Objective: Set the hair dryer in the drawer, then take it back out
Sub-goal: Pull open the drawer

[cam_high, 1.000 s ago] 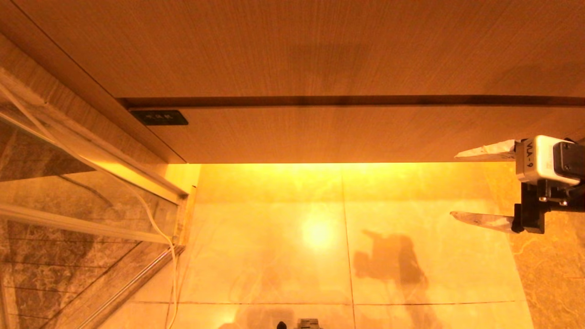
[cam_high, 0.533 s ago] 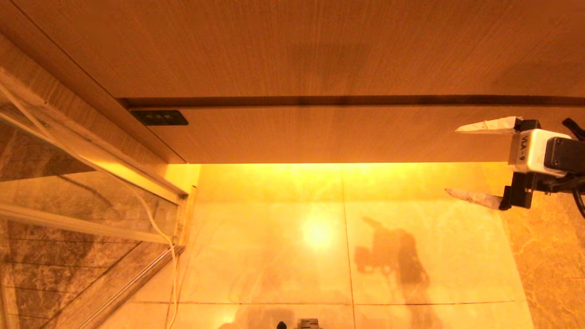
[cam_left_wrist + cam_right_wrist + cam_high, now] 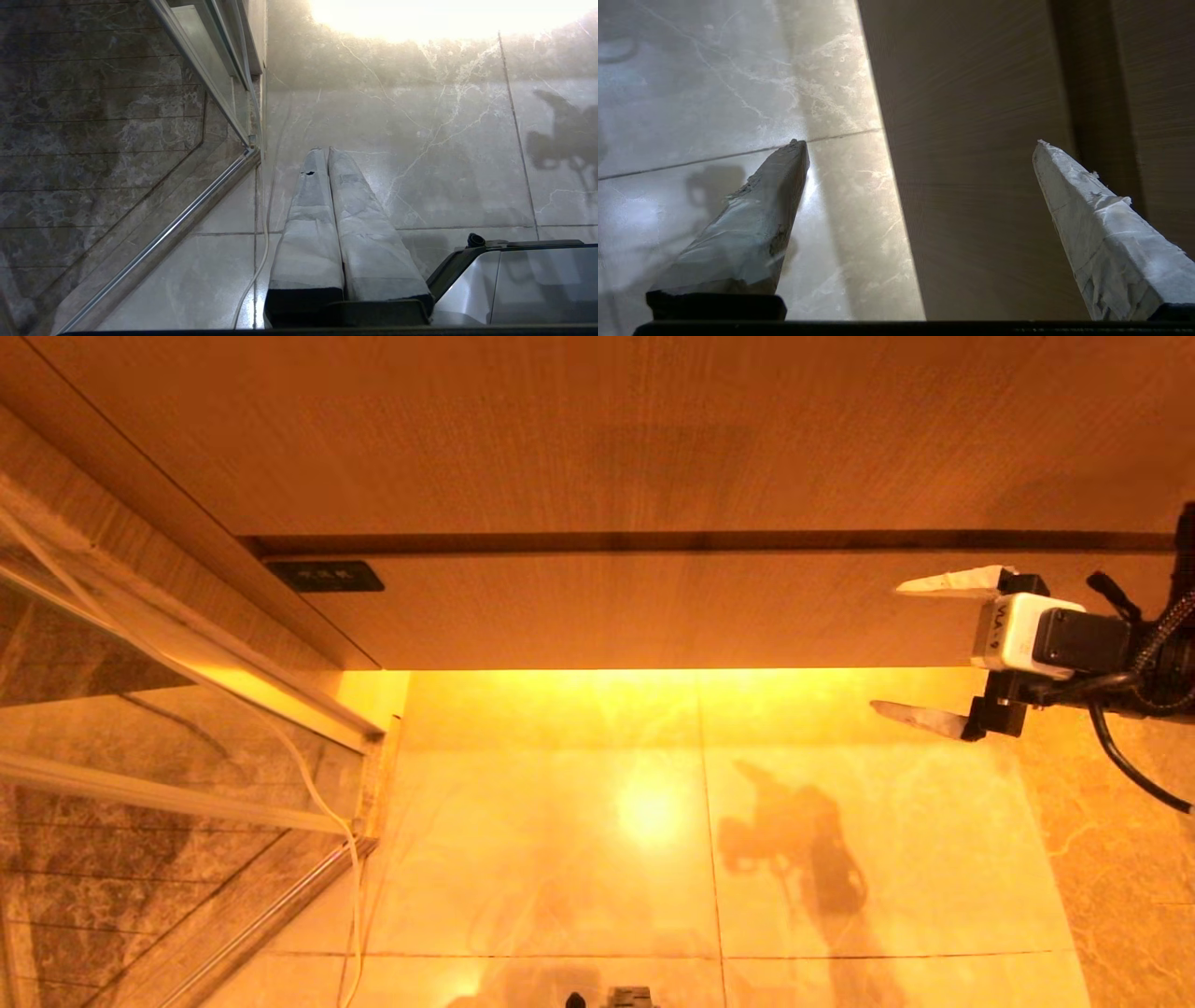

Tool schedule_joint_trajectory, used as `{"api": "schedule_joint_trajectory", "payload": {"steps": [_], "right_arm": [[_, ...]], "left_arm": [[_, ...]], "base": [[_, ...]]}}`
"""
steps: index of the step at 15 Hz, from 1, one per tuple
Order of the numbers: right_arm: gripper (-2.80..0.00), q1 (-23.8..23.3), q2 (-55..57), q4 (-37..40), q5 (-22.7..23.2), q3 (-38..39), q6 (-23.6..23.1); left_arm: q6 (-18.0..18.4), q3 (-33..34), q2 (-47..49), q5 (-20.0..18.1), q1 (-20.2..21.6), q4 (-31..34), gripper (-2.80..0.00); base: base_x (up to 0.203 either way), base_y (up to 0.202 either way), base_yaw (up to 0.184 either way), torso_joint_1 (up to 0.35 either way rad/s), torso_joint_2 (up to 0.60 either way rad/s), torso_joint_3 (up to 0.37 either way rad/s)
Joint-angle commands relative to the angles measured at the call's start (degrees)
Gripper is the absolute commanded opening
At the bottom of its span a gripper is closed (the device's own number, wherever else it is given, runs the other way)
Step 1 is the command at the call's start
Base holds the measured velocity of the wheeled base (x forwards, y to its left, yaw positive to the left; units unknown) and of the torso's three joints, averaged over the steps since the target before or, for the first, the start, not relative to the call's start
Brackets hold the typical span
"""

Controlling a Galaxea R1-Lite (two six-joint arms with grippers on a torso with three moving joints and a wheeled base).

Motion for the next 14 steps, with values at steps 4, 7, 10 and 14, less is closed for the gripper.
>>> {"api": "schedule_joint_trajectory", "payload": {"steps": [4,7,10,14], "right_arm": [[0.0,0.01,4.95,-8.18,-0.01,-0.65,2.06],[0.0,0.01,4.16,-7.53,-0.14,0.14,3.46],[0.0,0.01,5.27,-9.13,-1.46,-0.46,3.55],[0.0,0.01,6.86,-15.11,-4.65,-0.37,4.08]], "left_arm": [[0.03,0.09,0.0,-0.01,0.0,-0.01,-2.8],[0.05,0.09,0.0,-0.01,0.0,-0.01,-2.8],[-0.04,0.09,0.0,-0.01,0.0,-0.01,-2.8],[-0.04,0.09,0.0,-0.01,0.0,-0.01,-2.8]], "base": [[0.0,0.0,0.0,0.0,0.0,0.0],[0.0,0.0,0.0,0.0,0.0,0.0],[0.0,0.0,0.0,0.0,0.0,0.0],[0.0,0.0,0.0,0.0,0.0,0.0]]}}
